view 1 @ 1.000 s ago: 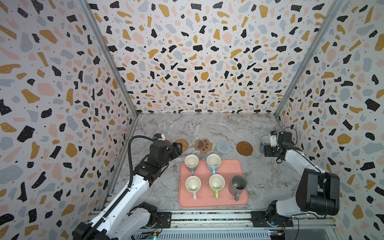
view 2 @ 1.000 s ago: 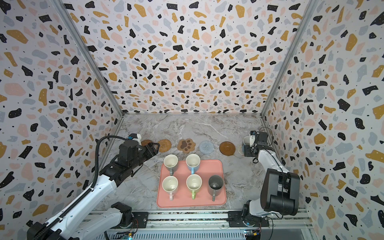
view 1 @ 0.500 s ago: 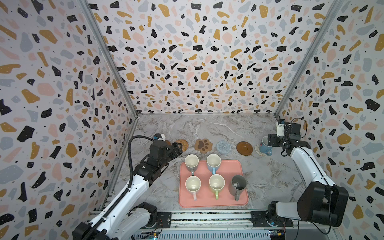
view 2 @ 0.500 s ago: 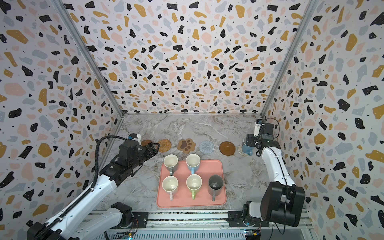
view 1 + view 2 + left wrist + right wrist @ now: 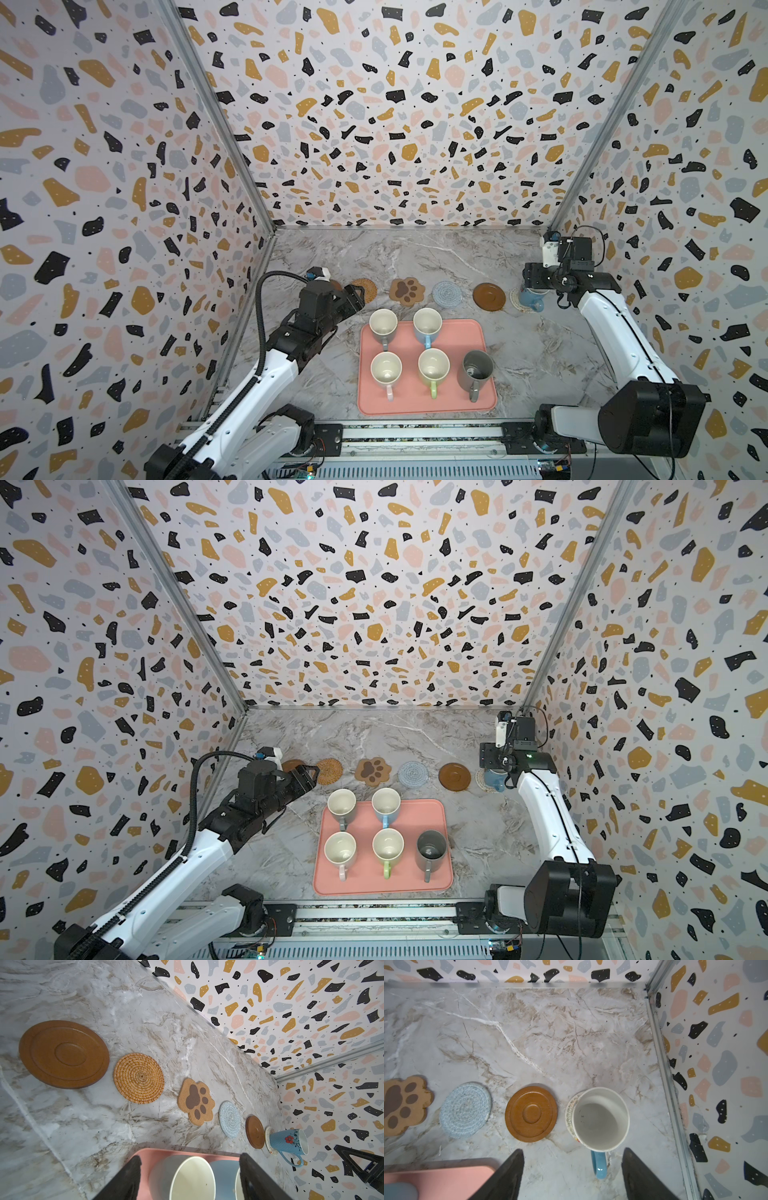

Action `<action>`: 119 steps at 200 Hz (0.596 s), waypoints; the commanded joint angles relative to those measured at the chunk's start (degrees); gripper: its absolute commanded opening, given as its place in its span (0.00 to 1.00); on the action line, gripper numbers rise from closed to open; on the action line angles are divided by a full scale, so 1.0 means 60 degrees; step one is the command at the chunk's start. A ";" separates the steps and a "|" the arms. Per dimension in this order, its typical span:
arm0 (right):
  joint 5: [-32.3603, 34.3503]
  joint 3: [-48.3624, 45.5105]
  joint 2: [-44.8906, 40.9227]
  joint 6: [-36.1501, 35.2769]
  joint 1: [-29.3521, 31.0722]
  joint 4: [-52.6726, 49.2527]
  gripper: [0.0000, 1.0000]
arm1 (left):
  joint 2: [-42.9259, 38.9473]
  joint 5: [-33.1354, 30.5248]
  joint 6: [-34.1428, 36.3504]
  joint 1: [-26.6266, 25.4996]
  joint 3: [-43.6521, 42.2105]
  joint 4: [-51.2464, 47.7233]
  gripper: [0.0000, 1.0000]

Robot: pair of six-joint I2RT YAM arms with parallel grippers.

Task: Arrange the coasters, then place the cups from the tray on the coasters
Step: 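Open the right gripper and raise it off the placed mug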

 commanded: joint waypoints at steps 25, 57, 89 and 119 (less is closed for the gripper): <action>0.0117 0.0599 -0.0036 0.0848 0.0531 -0.1004 0.76 | 0.0025 -0.0092 0.0148 0.0070 0.0251 0.0353 0.76; 0.0232 0.0561 -0.0150 0.1202 0.0714 -0.1306 0.75 | -0.0006 -0.0166 0.0132 0.0064 0.0188 0.0353 0.76; 0.0318 0.0570 -0.0270 0.1440 0.1159 -0.1612 0.75 | -0.0008 -0.0333 0.0108 0.0089 0.0170 0.0401 0.76; 0.0406 0.0716 -0.0230 0.1912 0.1728 -0.1846 0.74 | -0.0031 -0.0522 0.0029 0.0086 0.0127 0.0532 0.76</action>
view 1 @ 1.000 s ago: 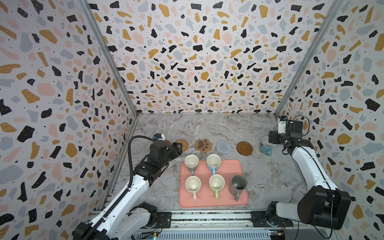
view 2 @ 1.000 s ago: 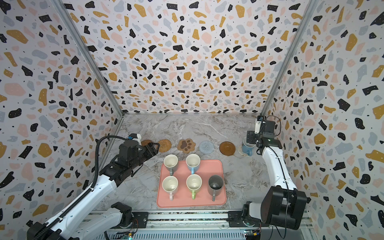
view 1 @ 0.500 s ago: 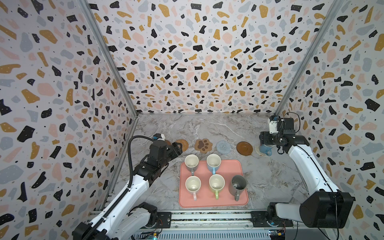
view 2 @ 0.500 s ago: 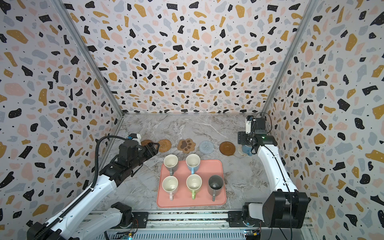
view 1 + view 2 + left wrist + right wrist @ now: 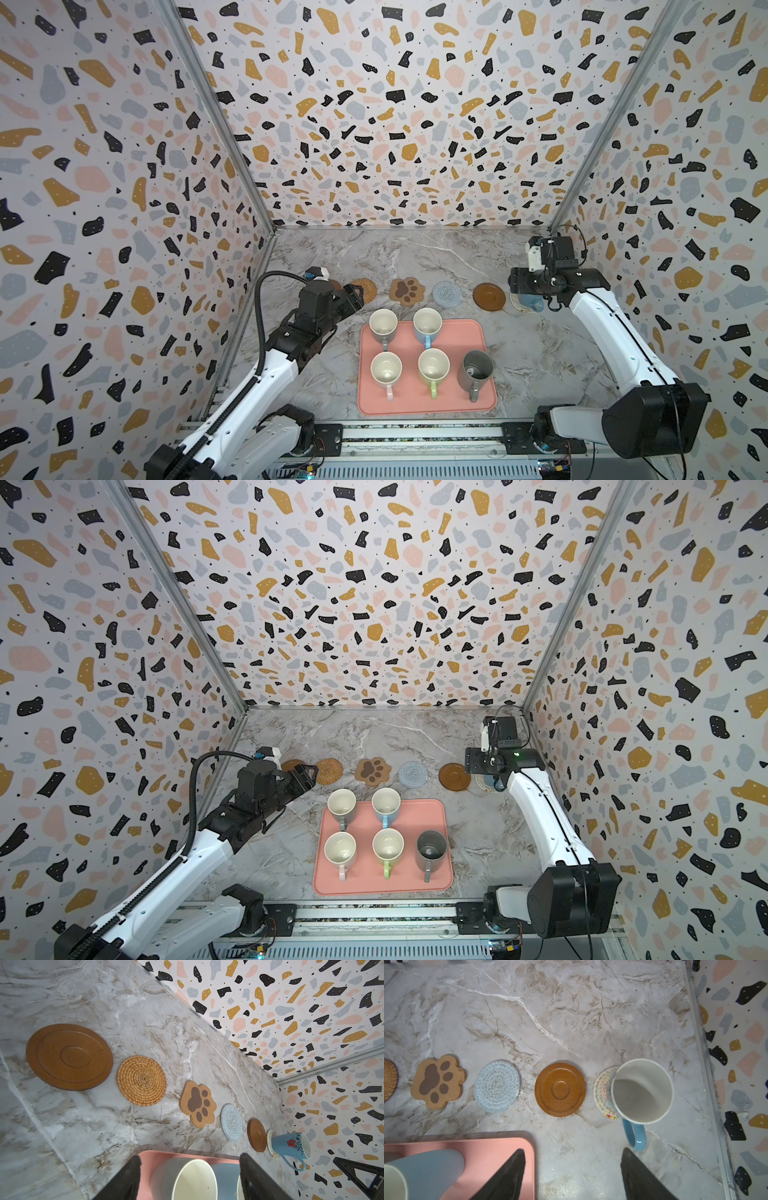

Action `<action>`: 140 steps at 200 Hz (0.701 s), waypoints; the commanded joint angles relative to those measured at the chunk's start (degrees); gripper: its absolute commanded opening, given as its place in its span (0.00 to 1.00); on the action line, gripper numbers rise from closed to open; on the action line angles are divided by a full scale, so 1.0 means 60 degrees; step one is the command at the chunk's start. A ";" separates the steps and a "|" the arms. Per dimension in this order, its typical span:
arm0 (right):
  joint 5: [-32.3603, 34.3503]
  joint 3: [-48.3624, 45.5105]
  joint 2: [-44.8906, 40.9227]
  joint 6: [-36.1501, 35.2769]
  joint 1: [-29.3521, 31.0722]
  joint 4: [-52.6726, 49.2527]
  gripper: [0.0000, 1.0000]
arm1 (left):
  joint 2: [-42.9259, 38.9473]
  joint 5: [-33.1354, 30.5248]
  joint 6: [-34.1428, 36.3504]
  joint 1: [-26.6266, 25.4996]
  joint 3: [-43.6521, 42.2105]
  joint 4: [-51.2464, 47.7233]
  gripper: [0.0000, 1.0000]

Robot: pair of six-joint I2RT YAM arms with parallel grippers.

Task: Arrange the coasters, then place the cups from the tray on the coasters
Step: 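Open the right gripper and raise it off the placed mug, then swing the right gripper back over the pink tray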

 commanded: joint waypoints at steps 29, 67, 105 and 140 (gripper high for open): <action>0.0086 0.0556 -0.0210 0.1227 0.1075 -0.0560 0.73 | -0.0062 -0.0448 0.0004 0.0073 0.0100 0.0498 0.76; 0.0177 0.0963 0.0118 0.1987 0.2858 -0.0667 0.72 | -0.0150 -0.0690 -0.0139 0.0062 -0.0034 0.0540 0.76; 0.0278 0.1354 0.0848 0.2639 0.4780 -0.0762 0.72 | -0.0274 -0.0875 -0.0180 0.0081 -0.0108 0.0456 0.76; 0.0757 0.1681 0.1689 0.3025 0.6061 -0.1335 0.72 | -0.0327 -0.0921 -0.0210 0.0086 -0.0112 0.0431 0.76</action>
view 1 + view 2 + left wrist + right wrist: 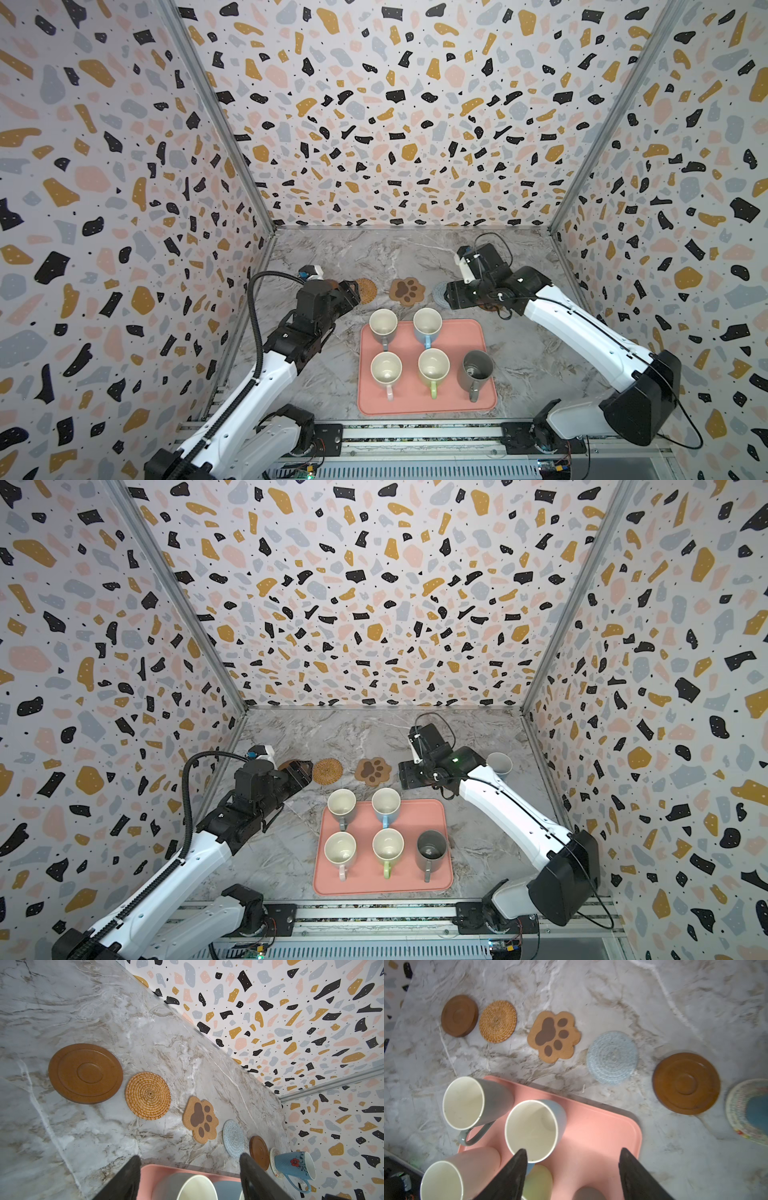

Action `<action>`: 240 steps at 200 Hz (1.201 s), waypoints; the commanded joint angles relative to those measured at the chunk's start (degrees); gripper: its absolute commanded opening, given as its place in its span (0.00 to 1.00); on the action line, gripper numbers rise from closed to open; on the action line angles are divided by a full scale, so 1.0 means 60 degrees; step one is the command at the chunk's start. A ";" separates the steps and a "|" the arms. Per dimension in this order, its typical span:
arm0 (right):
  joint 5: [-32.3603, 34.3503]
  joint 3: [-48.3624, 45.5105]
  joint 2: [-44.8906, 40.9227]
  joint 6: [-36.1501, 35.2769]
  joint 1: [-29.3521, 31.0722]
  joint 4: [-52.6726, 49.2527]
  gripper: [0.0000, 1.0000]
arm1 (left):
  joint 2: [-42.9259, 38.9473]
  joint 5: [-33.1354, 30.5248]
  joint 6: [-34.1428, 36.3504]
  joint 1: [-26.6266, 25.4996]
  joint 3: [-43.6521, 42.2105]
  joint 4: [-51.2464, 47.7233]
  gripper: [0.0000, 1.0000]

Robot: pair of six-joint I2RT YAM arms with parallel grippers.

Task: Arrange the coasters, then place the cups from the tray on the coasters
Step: 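Swing the right gripper back over the pink tray, then lower the right gripper into the white mug with the blue handle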

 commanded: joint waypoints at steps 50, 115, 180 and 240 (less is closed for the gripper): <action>0.0493 0.0319 0.1077 0.1106 0.1833 -0.0654 0.73 | -0.0180 -0.0193 -0.0121 0.0066 -0.0232 0.0300 0.76; 0.0908 0.0128 0.1739 0.1679 0.2396 -0.0813 0.74 | -0.0356 -0.0218 -0.0098 0.0063 -0.0337 0.0242 0.76; 0.1028 -0.0032 0.1783 0.2022 0.2546 -0.0816 0.75 | -0.0305 -0.0164 -0.0141 0.0079 -0.0312 0.0257 0.77; 0.1154 -0.0235 0.1779 0.2312 0.2674 -0.0868 0.77 | -0.0401 -0.0197 -0.0257 0.0083 -0.0421 0.0256 0.77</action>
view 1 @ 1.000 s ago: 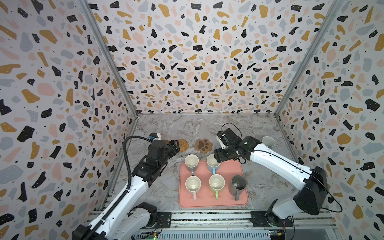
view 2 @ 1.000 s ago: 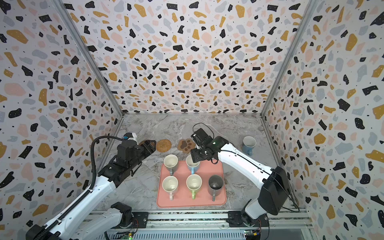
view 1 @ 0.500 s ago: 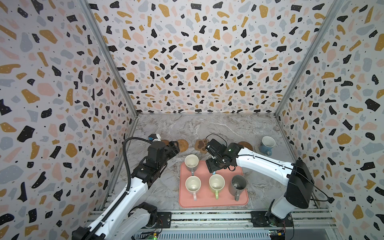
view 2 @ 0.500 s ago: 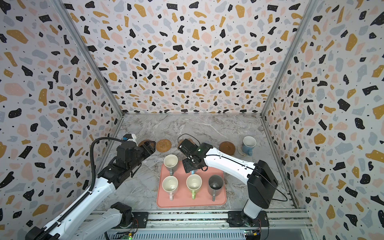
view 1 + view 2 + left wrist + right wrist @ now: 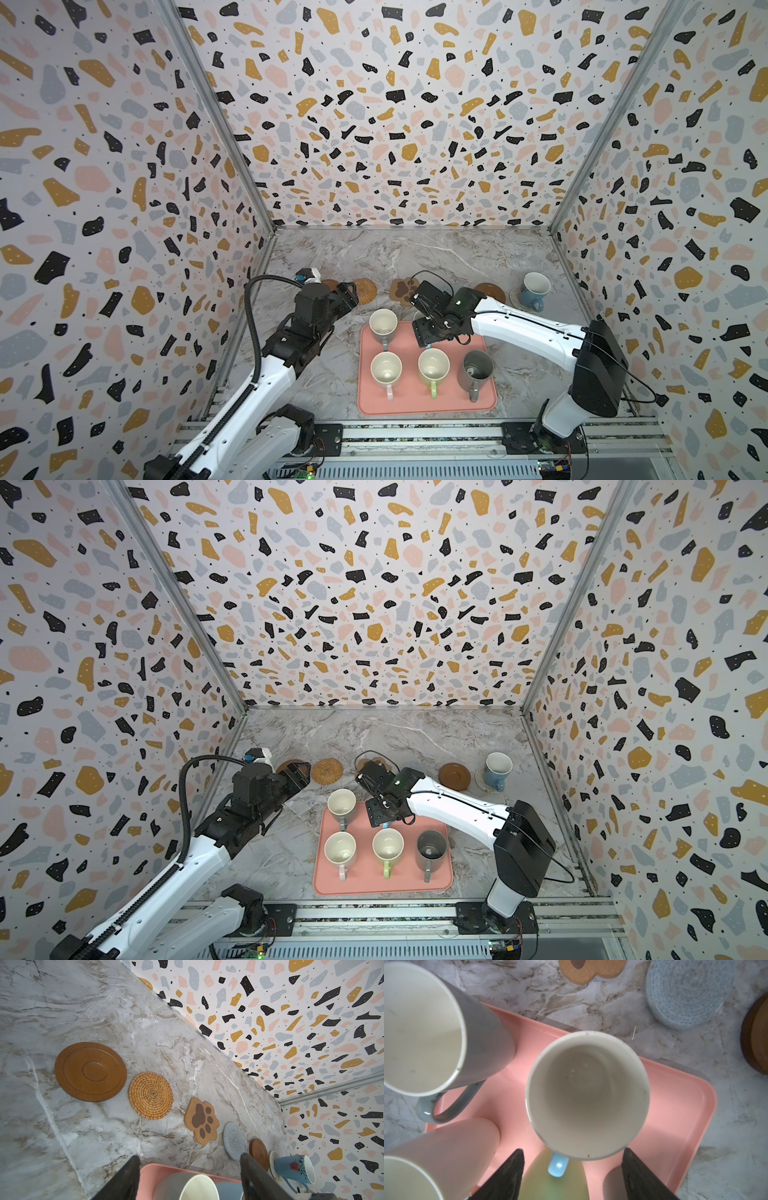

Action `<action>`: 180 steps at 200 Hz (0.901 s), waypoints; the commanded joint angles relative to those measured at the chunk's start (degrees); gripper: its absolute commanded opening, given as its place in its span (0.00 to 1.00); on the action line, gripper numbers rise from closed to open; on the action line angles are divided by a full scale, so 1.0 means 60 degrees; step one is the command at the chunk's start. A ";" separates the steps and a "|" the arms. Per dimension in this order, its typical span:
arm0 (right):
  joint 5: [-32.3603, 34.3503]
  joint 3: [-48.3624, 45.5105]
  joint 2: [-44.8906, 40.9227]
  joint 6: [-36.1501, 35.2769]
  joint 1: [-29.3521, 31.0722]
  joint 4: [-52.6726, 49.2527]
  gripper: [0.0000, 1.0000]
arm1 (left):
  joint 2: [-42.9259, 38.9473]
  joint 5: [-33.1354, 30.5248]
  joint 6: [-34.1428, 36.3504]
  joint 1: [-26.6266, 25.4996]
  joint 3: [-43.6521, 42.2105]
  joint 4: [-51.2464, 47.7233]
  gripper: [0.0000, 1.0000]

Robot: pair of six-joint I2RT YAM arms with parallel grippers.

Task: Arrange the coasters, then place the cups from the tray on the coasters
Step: 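Lower the right gripper into the white mug with the blue handle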

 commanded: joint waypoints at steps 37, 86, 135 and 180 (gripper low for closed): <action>0.0138 -0.0238 -0.0098 0.0315 0.0113 -0.0147 0.78 | -0.0097 -0.0116 -0.0078 0.0035 -0.0087 0.0150 0.77; 0.0477 -0.0587 -0.0081 0.0550 0.0047 -0.0289 0.79 | -0.0053 -0.0075 -0.0096 0.0044 -0.0114 0.0208 0.77; 0.0629 -0.0634 -0.0007 0.0350 -0.0307 -0.0171 0.78 | 0.0048 0.0043 -0.0082 0.0037 -0.0020 0.0230 0.77; 0.0589 -0.0884 -0.0068 0.0072 -0.0730 0.0069 0.78 | 0.0025 0.0045 -0.0082 0.0032 -0.0042 0.0223 0.77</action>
